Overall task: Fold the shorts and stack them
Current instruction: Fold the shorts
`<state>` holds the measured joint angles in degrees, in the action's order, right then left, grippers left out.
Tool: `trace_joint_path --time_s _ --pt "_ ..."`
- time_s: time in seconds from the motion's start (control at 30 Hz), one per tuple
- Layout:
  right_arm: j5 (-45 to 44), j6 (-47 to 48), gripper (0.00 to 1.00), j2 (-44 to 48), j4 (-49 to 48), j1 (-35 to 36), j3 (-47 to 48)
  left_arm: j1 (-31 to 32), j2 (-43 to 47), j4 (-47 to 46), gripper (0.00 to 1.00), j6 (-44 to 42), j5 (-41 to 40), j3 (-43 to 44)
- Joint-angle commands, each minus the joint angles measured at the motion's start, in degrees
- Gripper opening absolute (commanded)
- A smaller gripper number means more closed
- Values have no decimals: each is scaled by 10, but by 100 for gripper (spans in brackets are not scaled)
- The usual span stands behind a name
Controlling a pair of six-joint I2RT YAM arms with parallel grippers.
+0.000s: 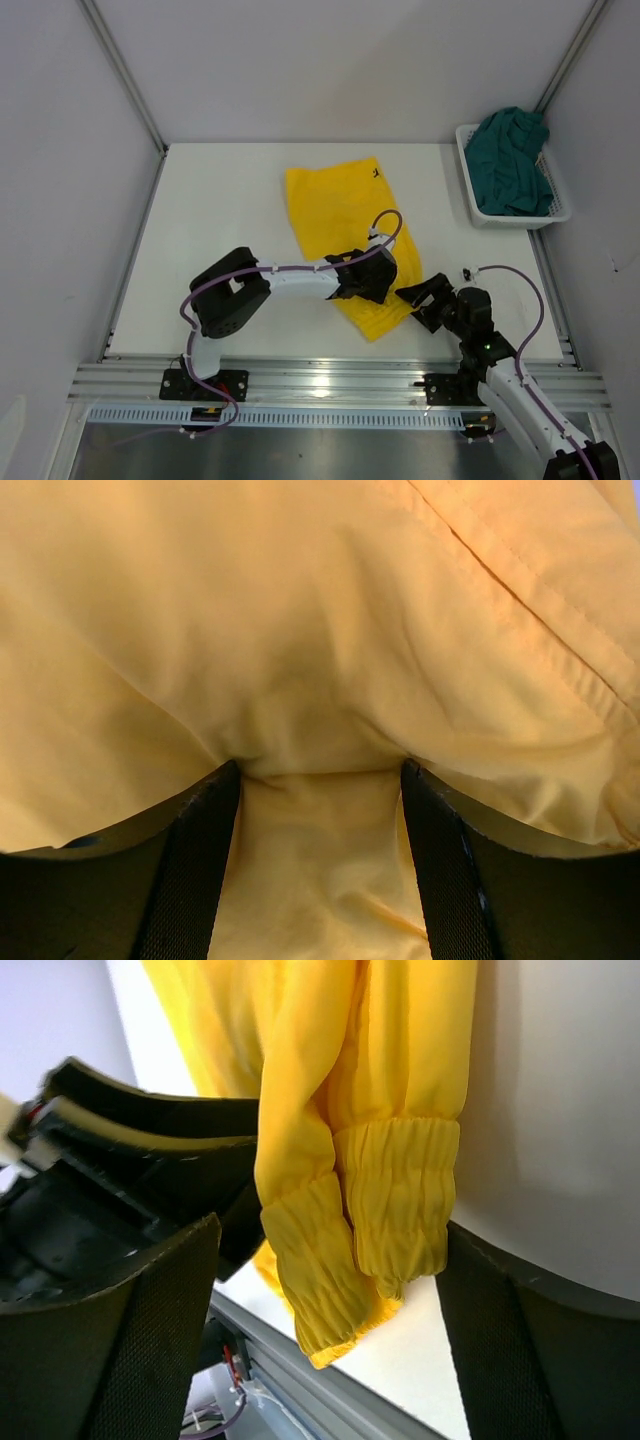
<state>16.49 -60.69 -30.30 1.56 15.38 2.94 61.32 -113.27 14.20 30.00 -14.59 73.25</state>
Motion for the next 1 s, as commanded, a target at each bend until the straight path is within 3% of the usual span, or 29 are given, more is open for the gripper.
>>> trace_joint_path --time_s 0.0,0.1,0.2,0.23,0.4,0.43,0.5,0.7,0.87,0.9,0.97 --pt "-97 -59 84 42 -21 39 -48 -5 8 -15 69 43 32 -30" --pt "-130 -69 77 53 -2 58 -46 -10 10 -27 69 54 43 -41" --pt "-147 -69 62 45 5 61 -41 -16 14 -32 69 62 44 -53" --pt "-151 -66 51 34 5 61 -39 -19 16 -34 69 66 44 -57" --pt "-184 -28 21 -34 18 60 6 -31 30 -52 70 73 55 -82" --pt "-190 -19 10 -49 28 57 29 -32 31 -54 70 74 57 -87" --pt "-200 14 4 -100 38 50 54 -31 37 -63 70 80 60 -96" --pt "-145 121 4 -221 20 -1 129 -30 48 -101 69 100 61 -138" --pt "-84 182 30 -293 -8 -52 174 -30 46 -124 69 113 70 -157" --pt "-78 187 44 -311 -9 -58 181 -29 46 -128 69 117 70 -159" --pt "-50 192 57 -323 -35 -74 182 -29 48 -132 69 120 69 -159"
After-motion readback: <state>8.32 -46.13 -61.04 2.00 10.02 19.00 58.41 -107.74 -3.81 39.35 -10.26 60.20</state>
